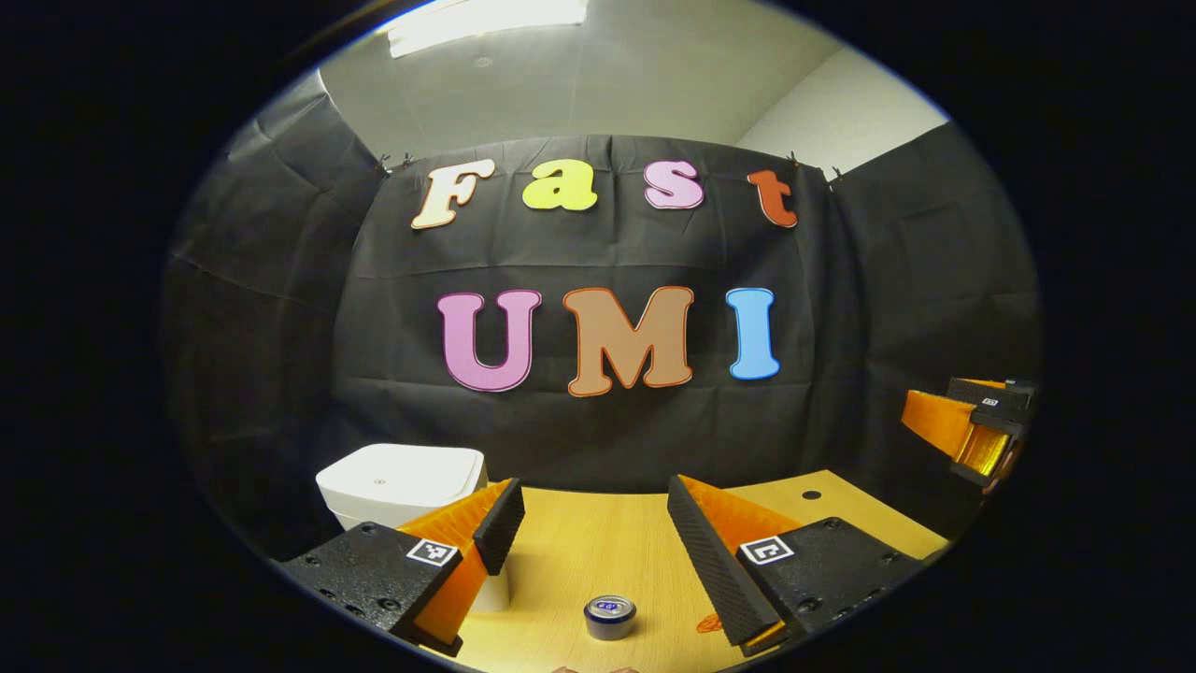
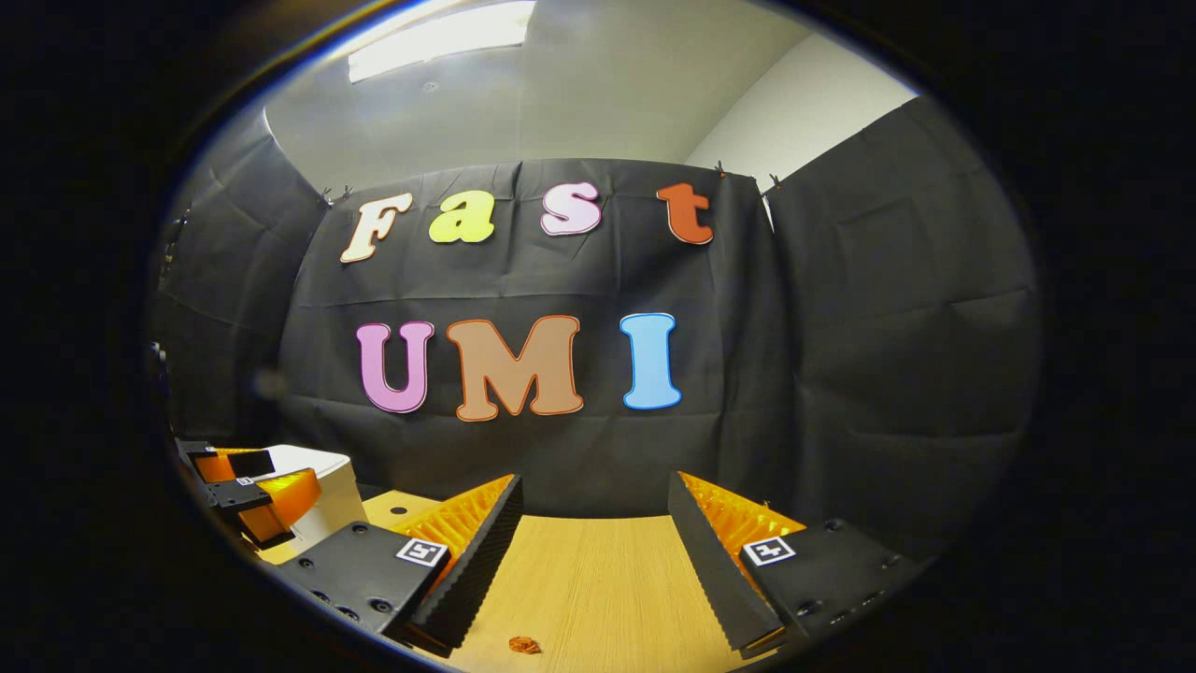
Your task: Press the lid of the desktop garbage bin to open it, pick up the crumpled paper on the desktop and throw it into the bin, then pick up the pop can on the desktop and drop it into the bin, and finally close the garbage bin lid.
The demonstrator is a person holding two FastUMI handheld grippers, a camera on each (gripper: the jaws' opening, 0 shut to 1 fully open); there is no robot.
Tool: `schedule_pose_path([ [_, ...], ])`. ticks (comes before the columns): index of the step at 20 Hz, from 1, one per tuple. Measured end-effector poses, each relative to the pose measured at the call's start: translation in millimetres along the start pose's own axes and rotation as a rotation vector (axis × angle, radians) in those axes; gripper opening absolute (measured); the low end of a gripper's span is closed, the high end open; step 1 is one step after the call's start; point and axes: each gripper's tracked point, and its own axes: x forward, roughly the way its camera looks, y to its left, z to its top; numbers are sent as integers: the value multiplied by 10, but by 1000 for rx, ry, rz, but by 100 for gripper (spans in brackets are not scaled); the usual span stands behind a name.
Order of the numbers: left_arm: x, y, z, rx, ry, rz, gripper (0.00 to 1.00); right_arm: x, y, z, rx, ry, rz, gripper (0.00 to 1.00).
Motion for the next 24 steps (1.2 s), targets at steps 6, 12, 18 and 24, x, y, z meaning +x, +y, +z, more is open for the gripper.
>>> schedule_pose_path([
  [6,-7,-2,11,12,-9,4,93,-2,7,-30,16,9,3,99],
  [12,3,10,-10,7,-5,5,93,11,41,-31,9,4,9,99],
  [18,47,-28,31,-9,-23,-8,93,60,48,-56,12,15,8,99],
  [24,84,-19,32,6,-19,-8,93,82,60,-26,5,11,17,98],
])
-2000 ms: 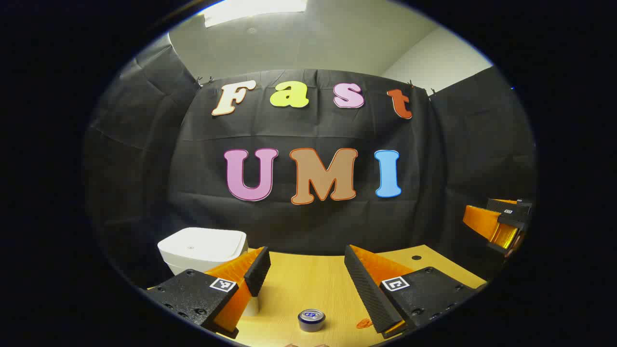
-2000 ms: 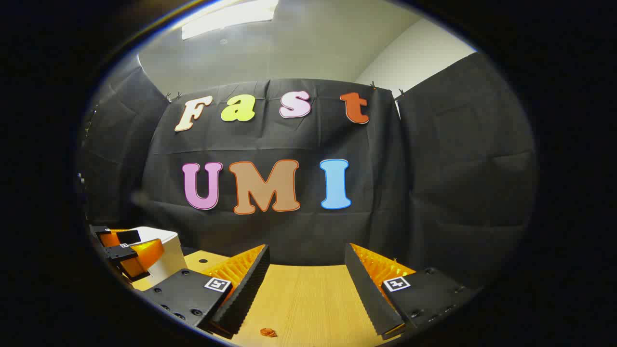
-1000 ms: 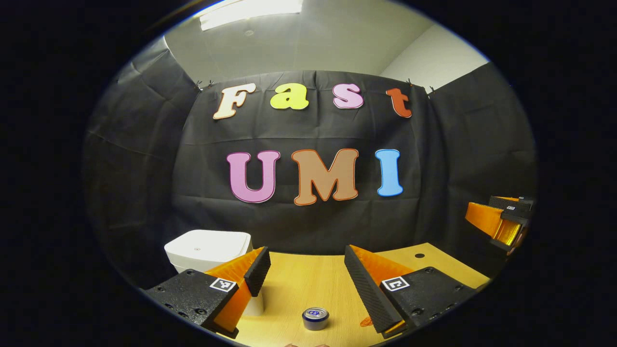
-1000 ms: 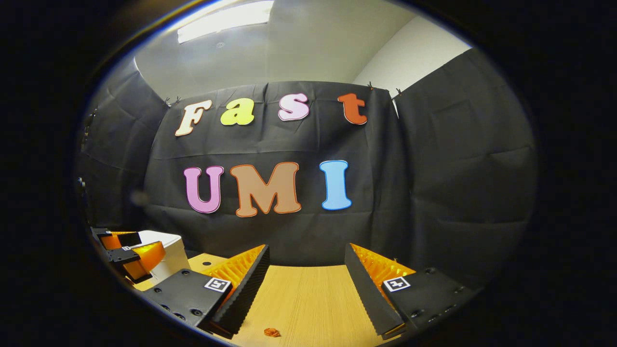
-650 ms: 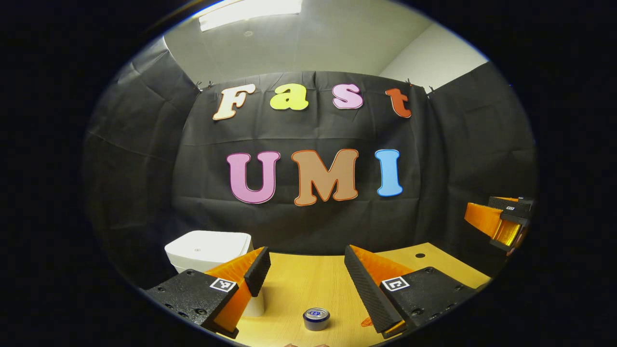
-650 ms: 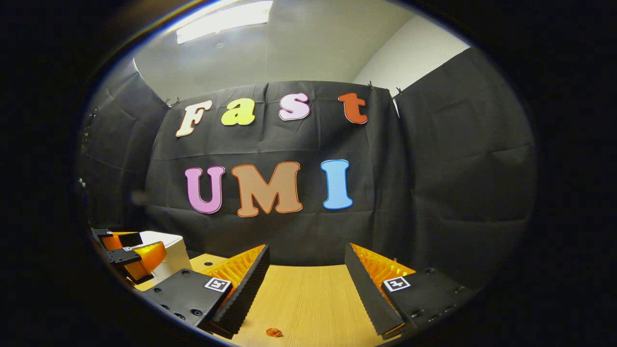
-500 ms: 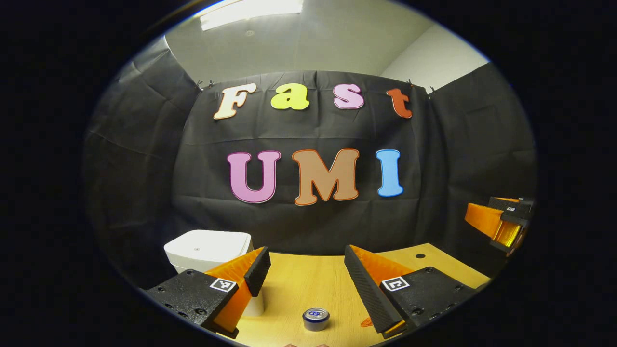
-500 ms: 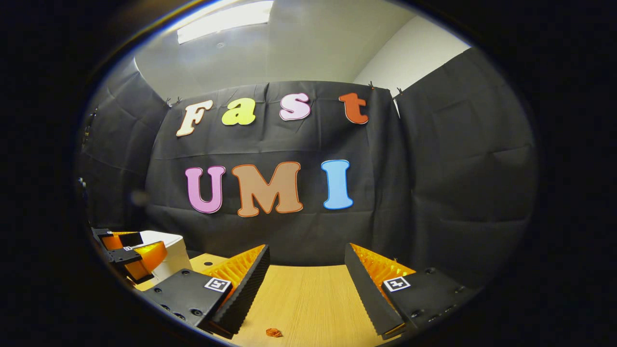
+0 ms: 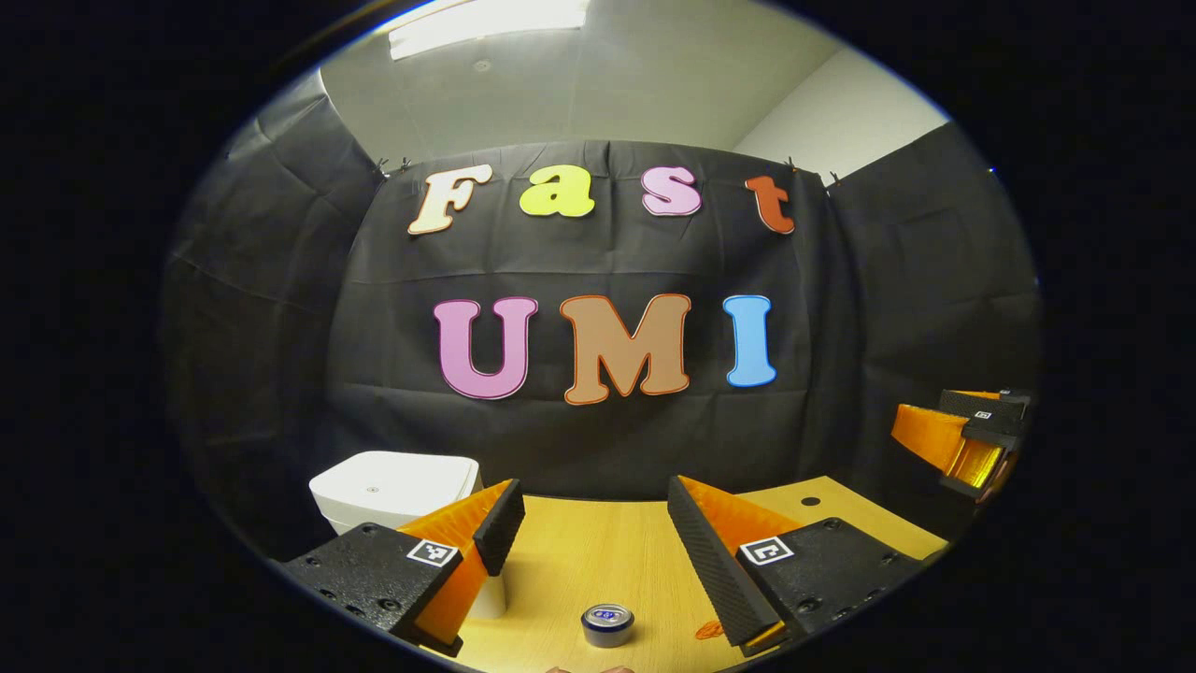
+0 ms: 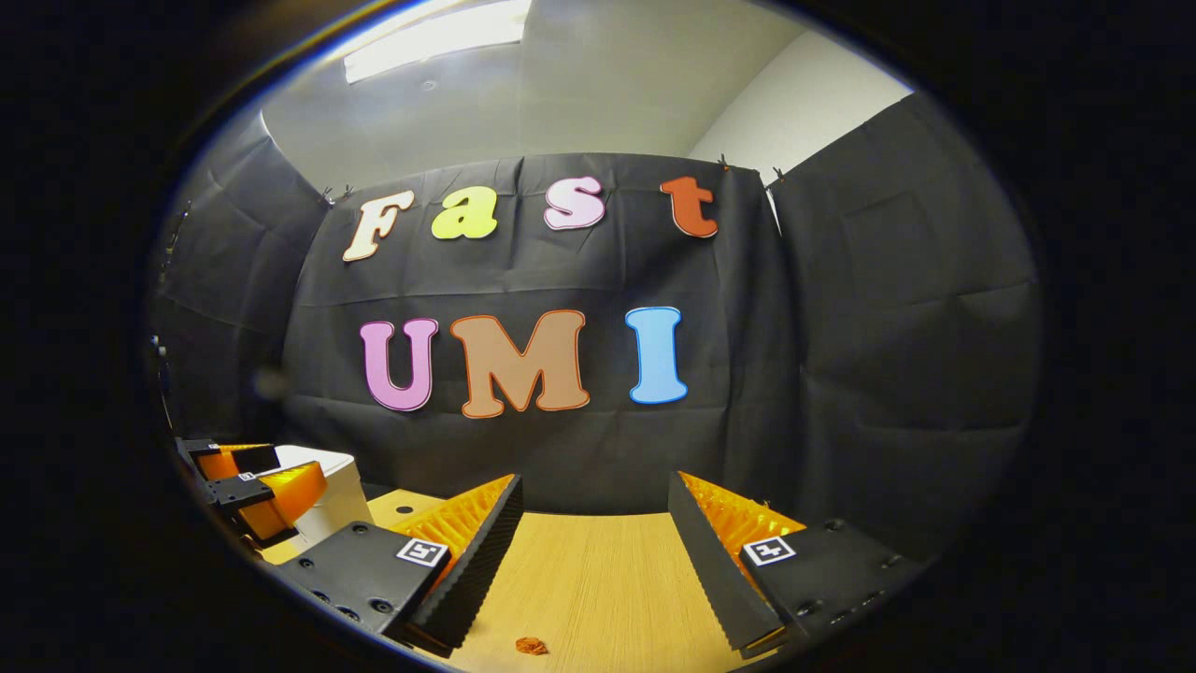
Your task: Press the lid of the desktop garbage bin to open it, pick up the crumpled paper on the desktop and throw it into the bin, then pick up the pop can on the desktop and drop it into the bin, and finally close the garbage bin lid.
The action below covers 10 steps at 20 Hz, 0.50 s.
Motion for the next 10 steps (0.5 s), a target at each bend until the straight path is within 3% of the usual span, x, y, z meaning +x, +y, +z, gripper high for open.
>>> schedule_pose_path([
  [10,-7,-48,98,11,-24,-21,93,-29,51,-6,-7,8,7,98],
])
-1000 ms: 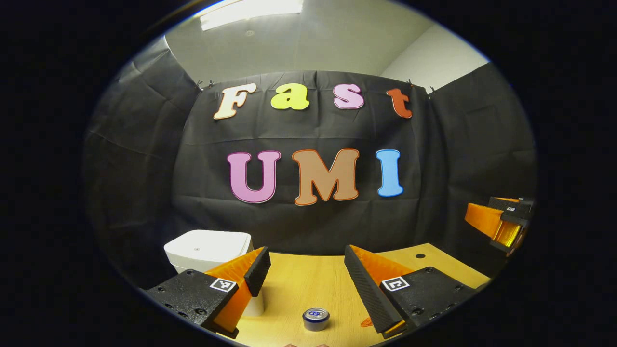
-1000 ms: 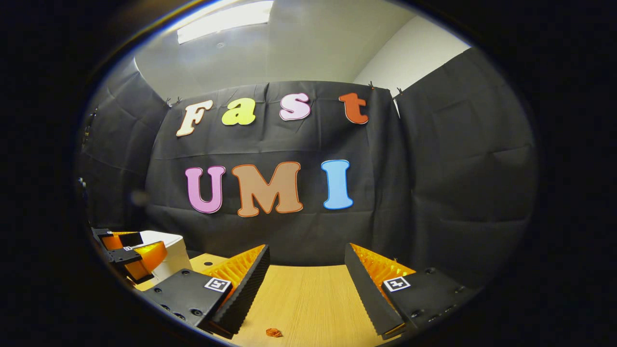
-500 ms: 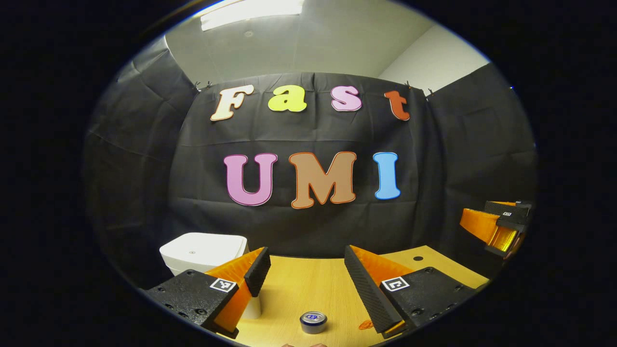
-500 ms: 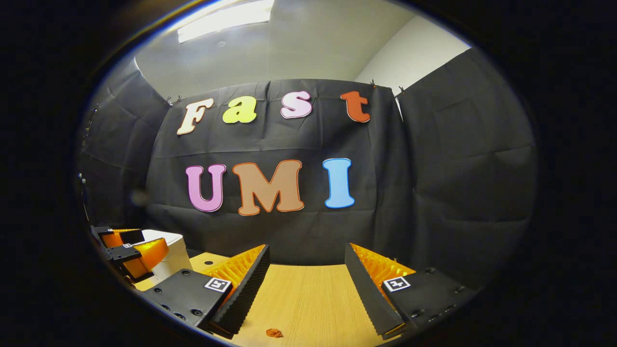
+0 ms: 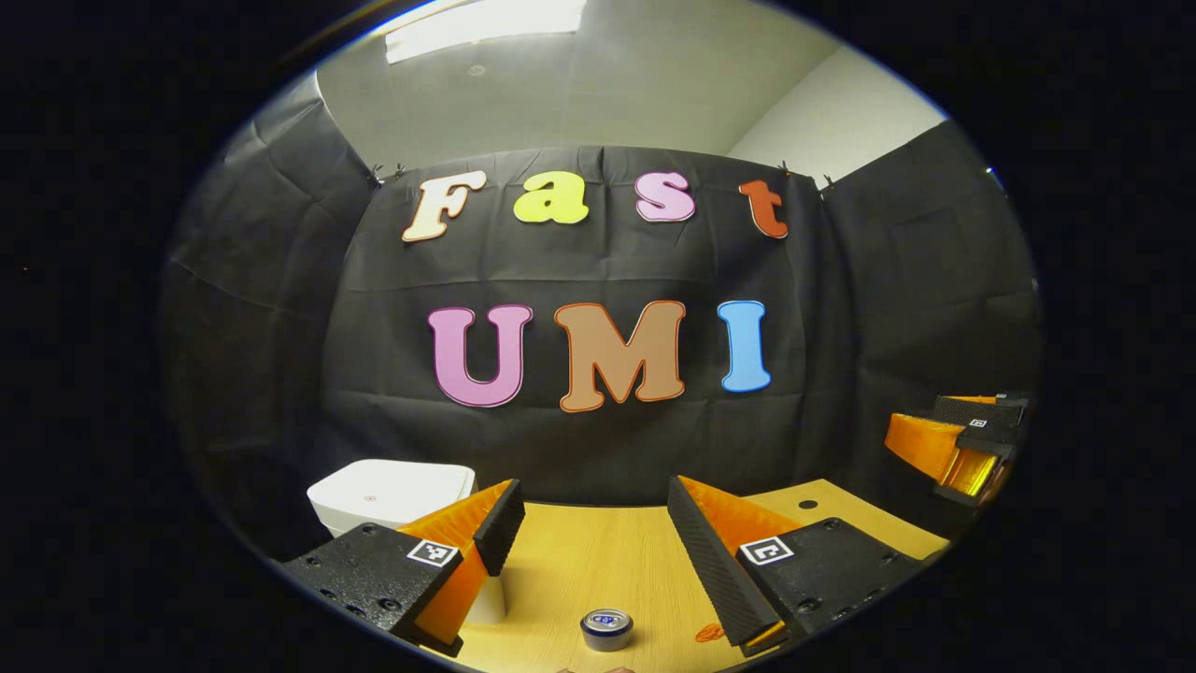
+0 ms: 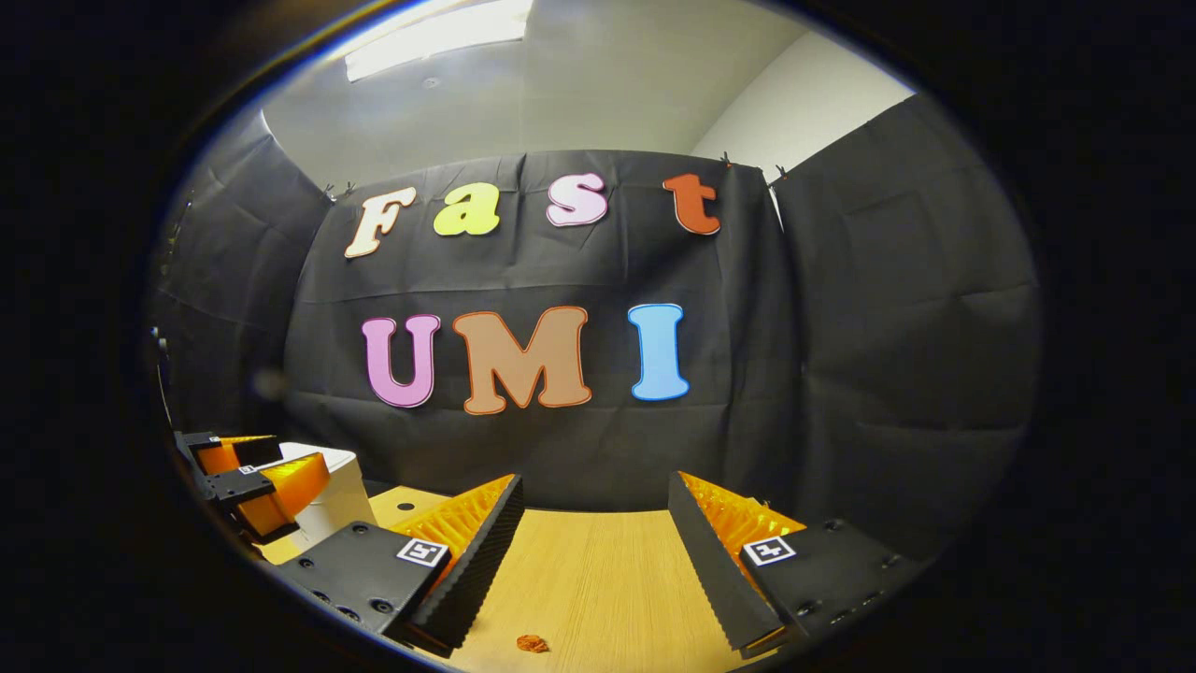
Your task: Press the lid of the desktop garbage bin to open it, pick up the crumpled paper on the desktop and throw it into the bin, then pick up the pop can on the desktop and drop it into the bin, and finally close the garbage bin lid.
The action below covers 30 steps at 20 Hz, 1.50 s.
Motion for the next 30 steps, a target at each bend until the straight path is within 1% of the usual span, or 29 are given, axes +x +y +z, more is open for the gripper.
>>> schedule_pose_path([
  [6,-63,0,13,12,0,-8,94,-55,0,-59,11,10,-2,98],
  [7,-68,3,35,11,-6,-9,92,-59,-13,-67,12,12,-5,98],
  [8,-75,-6,57,12,-11,-12,84,-72,-19,-86,15,14,-6,98],
  [10,-92,19,64,19,-18,-6,75,-76,-19,-97,18,18,-6,98],
  [11,-102,36,66,21,-18,4,74,-77,-16,-101,18,19,-6,98],
  [13,-119,105,65,22,-16,30,50,-97,-17,-90,15,16,-6,98],
  [15,-121,228,52,25,-10,72,26,-103,-6,-84,12,12,-5,98],
  [16,-112,242,46,16,-7,72,14,-107,-4,-91,11,12,-5,98],
  [17,-122,256,31,9,0,81,7,-113,3,-93,11,13,-4,98],
  [19,-102,353,29,9,1,93,8,-110,28,-96,11,14,-3,98],
  [22,-29,625,-151,36,75,140,3,-135,71,-110,4,16,2,98],
  [23,8,722,-153,33,79,156,3,-143,81,-110,0,17,2,98],
  [24,56,832,-139,27,81,169,6,-148,89,-116,-5,17,0,98],
  [25,98,981,-151,32,74,198,2,-148,92,-115,-11,17,-4,99],
  [28,215,1445,-136,57,50,283,1,-171,108,-185,-14,40,-15,100],
  [30,304,1721,-186,73,51,328,1,-171,106,-253,-9,67,-25,98],
])
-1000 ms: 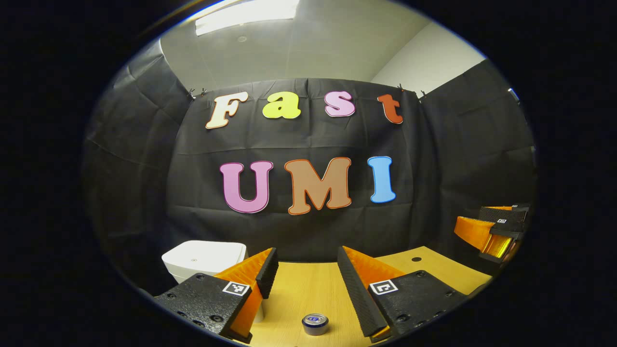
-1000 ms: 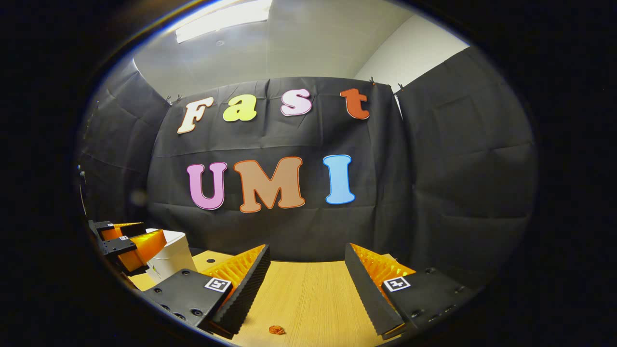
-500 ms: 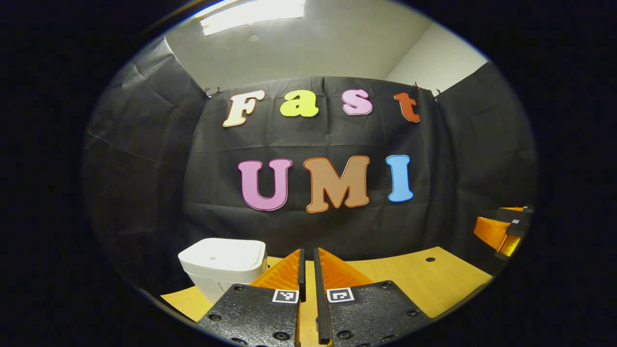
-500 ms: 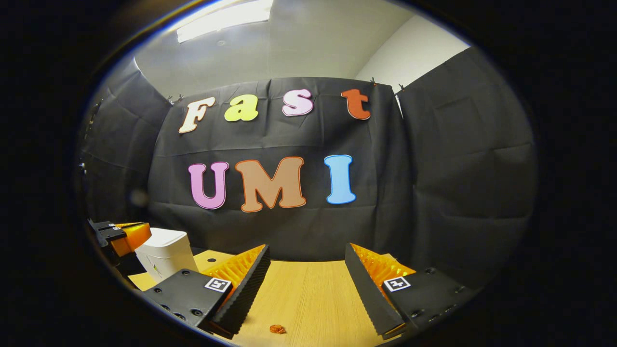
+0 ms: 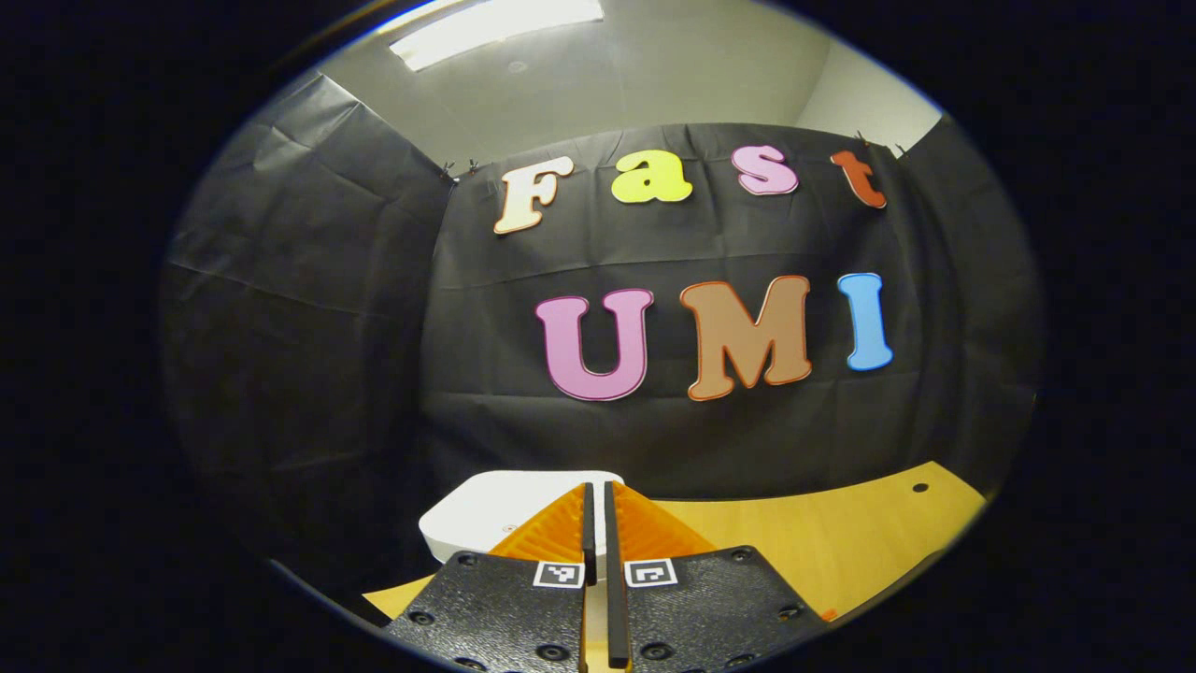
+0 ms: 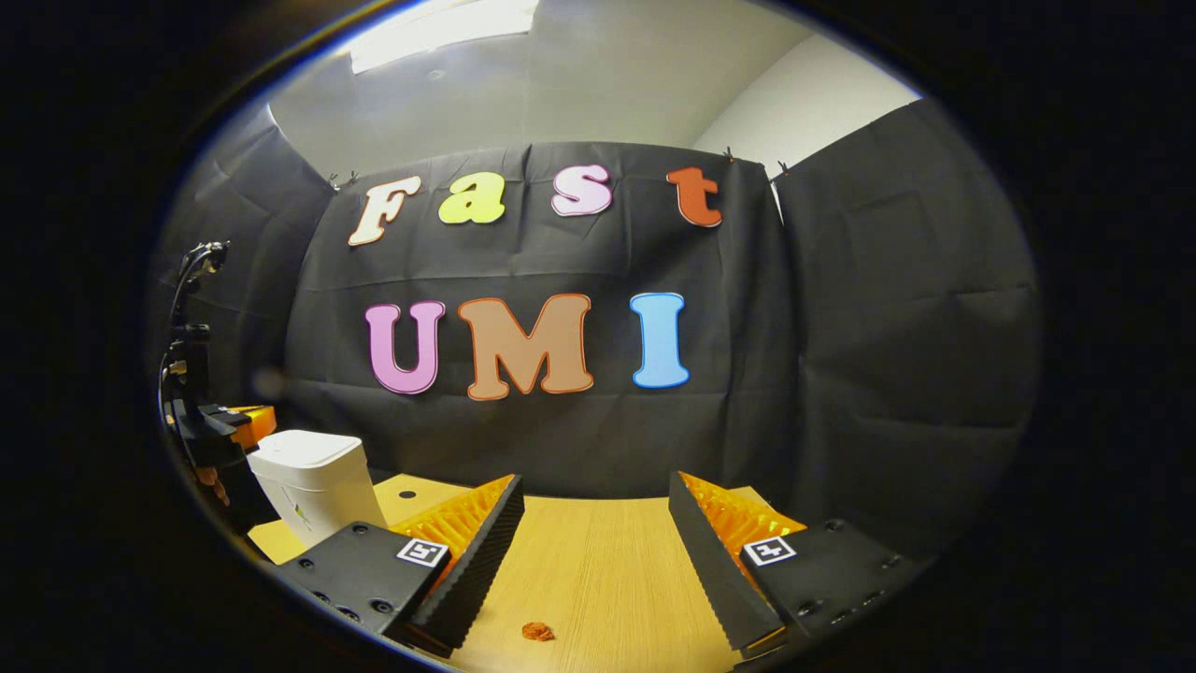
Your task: Press the lid of the desktop garbage bin to open it, pick up the crumpled paper on the desktop and throw it into the bin, then pick up the pop can on the desktop and drop it into the bin, and finally close the garbage bin lid.
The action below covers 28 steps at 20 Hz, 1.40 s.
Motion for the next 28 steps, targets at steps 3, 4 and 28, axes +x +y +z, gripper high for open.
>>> schedule_pose_path([
  [3,225,241,-140,-4,23,36,6,-6,22,-27,-3,16,-19,99],
  [4,298,328,-203,-2,32,50,1,-13,49,-38,-9,16,-22,99],
  [28,508,525,-703,50,51,-4,11,133,706,-152,-103,60,105,99],
])
